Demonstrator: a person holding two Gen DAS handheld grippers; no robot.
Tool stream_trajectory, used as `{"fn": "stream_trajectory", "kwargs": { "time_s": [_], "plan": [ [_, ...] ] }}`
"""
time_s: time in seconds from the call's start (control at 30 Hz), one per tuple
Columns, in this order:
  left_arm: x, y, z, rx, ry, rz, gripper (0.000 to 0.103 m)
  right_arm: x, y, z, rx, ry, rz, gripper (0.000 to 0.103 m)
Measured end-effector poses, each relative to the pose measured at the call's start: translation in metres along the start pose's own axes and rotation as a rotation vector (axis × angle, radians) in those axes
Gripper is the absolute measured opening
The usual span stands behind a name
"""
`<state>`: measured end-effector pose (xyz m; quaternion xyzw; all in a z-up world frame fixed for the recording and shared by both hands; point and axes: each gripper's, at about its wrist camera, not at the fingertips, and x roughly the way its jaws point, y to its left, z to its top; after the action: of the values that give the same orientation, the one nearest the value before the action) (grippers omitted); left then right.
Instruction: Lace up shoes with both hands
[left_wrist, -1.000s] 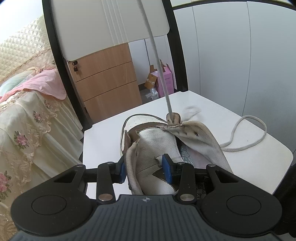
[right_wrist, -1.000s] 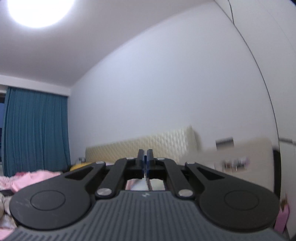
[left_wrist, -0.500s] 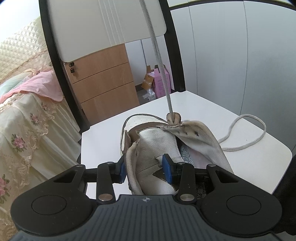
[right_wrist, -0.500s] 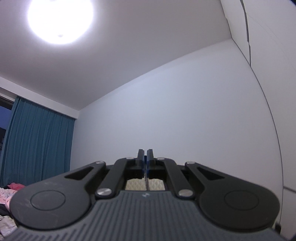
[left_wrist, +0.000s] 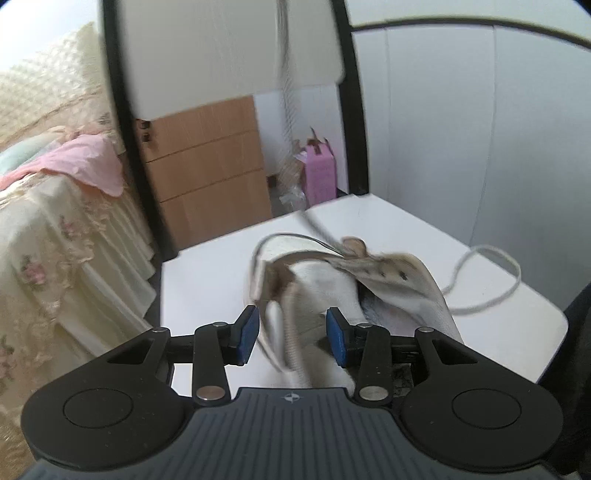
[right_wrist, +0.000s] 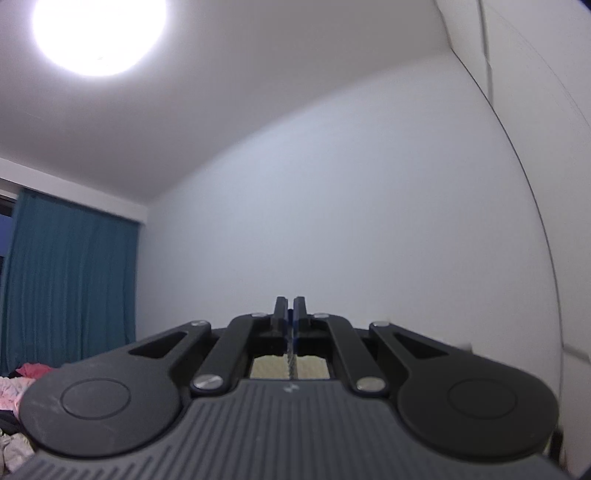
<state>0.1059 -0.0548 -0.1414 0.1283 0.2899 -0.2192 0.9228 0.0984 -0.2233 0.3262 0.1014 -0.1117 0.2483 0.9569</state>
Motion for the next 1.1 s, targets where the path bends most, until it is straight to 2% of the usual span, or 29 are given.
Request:
{"fn": "stream_trajectory", "kwargs": {
  "time_s": [0.03,0.2,0.37,0.47,0.7,0.77,0.9,0.97,1.03,1.07,1.1],
  "plan": [
    [-0.005,0.006,0.000,-0.029,0.000,-0.001,0.057,-0.001,-0.004,-0.013,0.030,0.036,-0.010,0.003],
    [-0.029,0.026,0.001,-0.159,-0.005,0.009,0.059,-0.025,-0.017,-0.074,0.127,0.184,-0.047,0.003],
    [-0.070,0.016,-0.002,-0.141,-0.046,0.000,0.059,-0.061,-0.030,-0.112,0.203,0.291,-0.055,0.003],
    [-0.098,0.010,-0.007,-0.149,-0.054,0.006,0.059,-0.077,-0.023,-0.137,0.238,0.346,-0.059,0.003],
    [-0.156,0.010,0.006,-0.266,-0.122,-0.026,0.057,-0.113,-0.017,-0.185,0.375,0.504,-0.067,0.003],
    [-0.171,0.011,0.019,-0.301,-0.172,-0.079,0.057,-0.123,-0.013,-0.199,0.400,0.557,-0.061,0.003],
    [-0.193,-0.001,0.055,-0.267,-0.260,-0.113,0.057,-0.136,-0.003,-0.227,0.395,0.662,-0.048,0.003],
    [-0.200,-0.008,0.067,-0.240,-0.288,-0.129,0.053,-0.147,-0.001,-0.237,0.407,0.687,-0.038,0.003],
    [-0.201,-0.017,0.077,-0.203,-0.297,-0.139,0.041,-0.152,-0.002,-0.245,0.420,0.706,-0.034,0.003],
    [-0.200,-0.021,0.080,-0.184,-0.293,-0.139,0.037,-0.147,-0.005,-0.245,0.422,0.710,-0.035,0.003],
    [-0.199,-0.025,0.082,-0.164,-0.288,-0.137,0.029,-0.144,-0.009,-0.245,0.429,0.712,-0.035,0.003]
  ]
}}
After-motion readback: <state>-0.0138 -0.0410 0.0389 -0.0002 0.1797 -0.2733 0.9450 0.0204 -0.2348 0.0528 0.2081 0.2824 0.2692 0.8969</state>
